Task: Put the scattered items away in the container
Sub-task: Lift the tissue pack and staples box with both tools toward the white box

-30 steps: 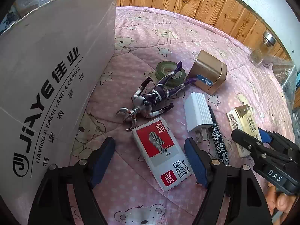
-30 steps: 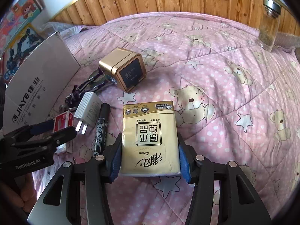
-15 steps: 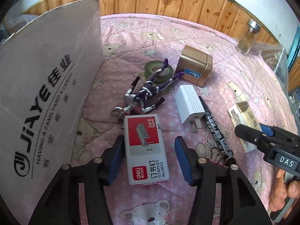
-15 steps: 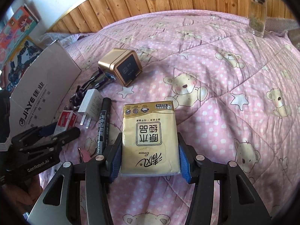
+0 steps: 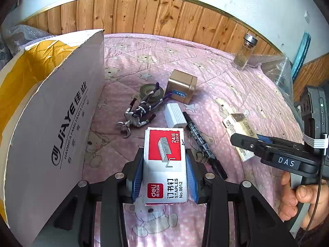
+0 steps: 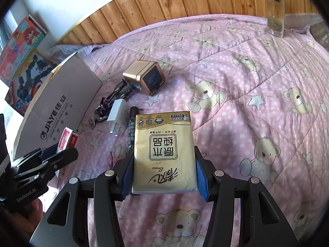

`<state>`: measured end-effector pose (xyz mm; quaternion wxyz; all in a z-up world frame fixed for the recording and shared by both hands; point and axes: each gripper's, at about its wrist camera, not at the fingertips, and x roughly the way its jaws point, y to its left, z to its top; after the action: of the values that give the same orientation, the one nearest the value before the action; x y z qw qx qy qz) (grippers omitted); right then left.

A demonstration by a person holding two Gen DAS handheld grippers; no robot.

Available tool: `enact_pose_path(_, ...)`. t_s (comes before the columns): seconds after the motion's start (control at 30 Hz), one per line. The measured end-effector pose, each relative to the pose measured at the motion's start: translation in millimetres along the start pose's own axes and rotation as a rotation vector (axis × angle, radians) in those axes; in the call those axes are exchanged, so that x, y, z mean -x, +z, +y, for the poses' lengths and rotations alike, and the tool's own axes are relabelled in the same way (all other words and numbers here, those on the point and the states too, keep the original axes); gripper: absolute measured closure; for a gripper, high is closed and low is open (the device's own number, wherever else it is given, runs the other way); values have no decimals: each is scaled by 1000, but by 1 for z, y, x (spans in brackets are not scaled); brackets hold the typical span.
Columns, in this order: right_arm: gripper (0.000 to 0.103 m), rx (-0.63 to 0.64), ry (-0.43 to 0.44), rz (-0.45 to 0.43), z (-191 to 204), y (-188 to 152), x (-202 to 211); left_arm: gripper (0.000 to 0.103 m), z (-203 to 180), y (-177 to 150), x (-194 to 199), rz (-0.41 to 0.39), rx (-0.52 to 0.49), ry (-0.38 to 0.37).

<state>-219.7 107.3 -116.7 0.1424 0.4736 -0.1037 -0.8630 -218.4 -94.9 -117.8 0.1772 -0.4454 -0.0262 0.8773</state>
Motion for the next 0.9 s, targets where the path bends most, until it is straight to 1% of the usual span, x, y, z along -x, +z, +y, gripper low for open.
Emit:
enact_pose_path(0.13,49,0,1,8,11,-12,7,64,-2,-8,12,5,0,-15)
enact_pose_path(0.23,49,2,-2,7,19,-18,17,64,-7,-6,15,-4,12,-31)
enact_pose_path(0.4,49,5,-9,-4,32,-27,33,64,-12,-8,30,-15,6,-31)
enact_pose_path(0.57,49,9,0,-12,49,-36,49,64,-12,-10,52,-46,8,-41)
enact_pose_path(0.9,49,55,14,-24,95,-56,72,64,-2,-22,93,-92,30,-54)
